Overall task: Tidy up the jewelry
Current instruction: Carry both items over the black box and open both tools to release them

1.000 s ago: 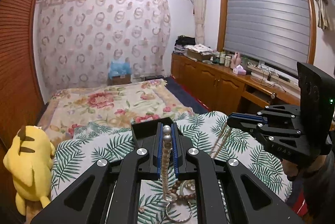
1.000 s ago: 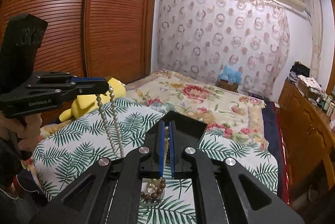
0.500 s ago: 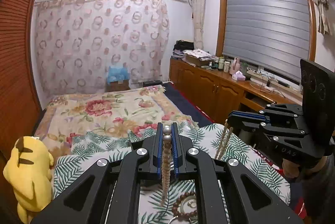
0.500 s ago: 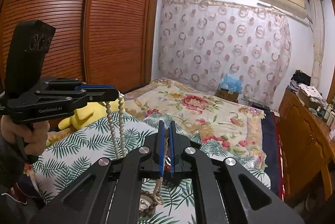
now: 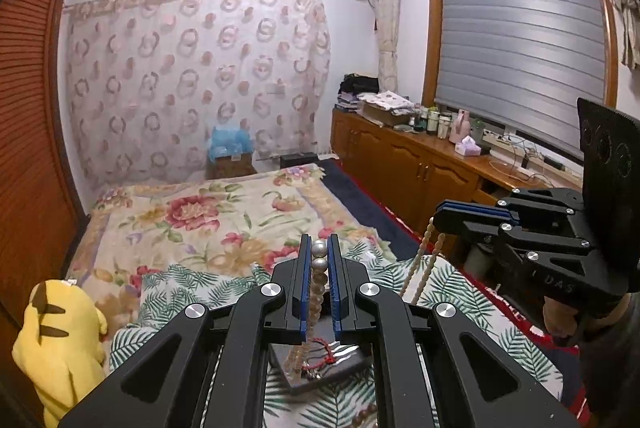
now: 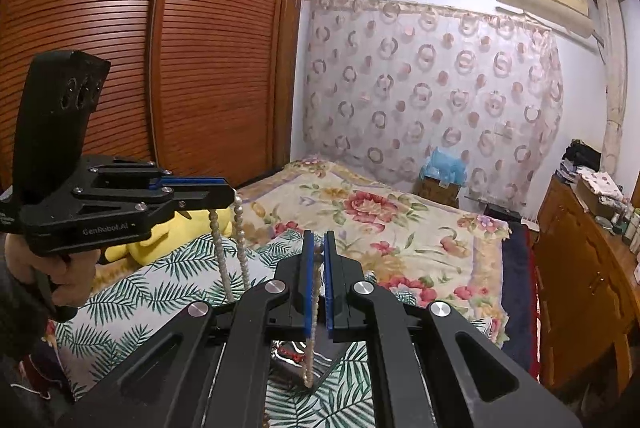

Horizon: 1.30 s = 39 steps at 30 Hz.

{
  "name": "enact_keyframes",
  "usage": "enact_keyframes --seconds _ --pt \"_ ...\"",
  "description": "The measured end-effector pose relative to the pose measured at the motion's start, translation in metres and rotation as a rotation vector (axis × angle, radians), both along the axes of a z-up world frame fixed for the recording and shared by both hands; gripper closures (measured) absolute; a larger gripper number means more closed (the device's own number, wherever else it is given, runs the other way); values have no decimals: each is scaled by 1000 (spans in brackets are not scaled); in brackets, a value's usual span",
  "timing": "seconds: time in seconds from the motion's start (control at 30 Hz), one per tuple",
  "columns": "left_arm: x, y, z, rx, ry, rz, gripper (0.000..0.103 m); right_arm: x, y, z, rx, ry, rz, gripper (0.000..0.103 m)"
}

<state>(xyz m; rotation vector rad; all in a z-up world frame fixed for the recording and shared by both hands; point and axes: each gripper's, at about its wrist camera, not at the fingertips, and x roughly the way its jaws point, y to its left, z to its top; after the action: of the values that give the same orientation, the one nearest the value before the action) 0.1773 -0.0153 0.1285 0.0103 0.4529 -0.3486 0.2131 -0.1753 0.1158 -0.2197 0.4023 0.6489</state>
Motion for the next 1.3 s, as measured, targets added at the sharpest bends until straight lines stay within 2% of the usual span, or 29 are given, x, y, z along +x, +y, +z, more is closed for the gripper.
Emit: enact_keyframes --seconds 0.23,0.43,0.6,0.8,1.07,1.3 --pt "29 0 -7 -3 34 14 96 26 5 0 -9 3 14 98" --pt "49 -1 -33 -2 85 12 96 48 9 -14 -10 22 6 98" --pt "62 2 -62 2 133 13 96 69 14 -45 -21 76 1 98" --pt "74 6 -91 -9 199 13 96 94 29 -96 -54 176 3 98" --pt "79 5 -127 -22 276 0 96 100 45 -153 -92 292 17 97" --pt "74 7 -140 -33 298 5 96 97 49 -172 -101 333 23 97"
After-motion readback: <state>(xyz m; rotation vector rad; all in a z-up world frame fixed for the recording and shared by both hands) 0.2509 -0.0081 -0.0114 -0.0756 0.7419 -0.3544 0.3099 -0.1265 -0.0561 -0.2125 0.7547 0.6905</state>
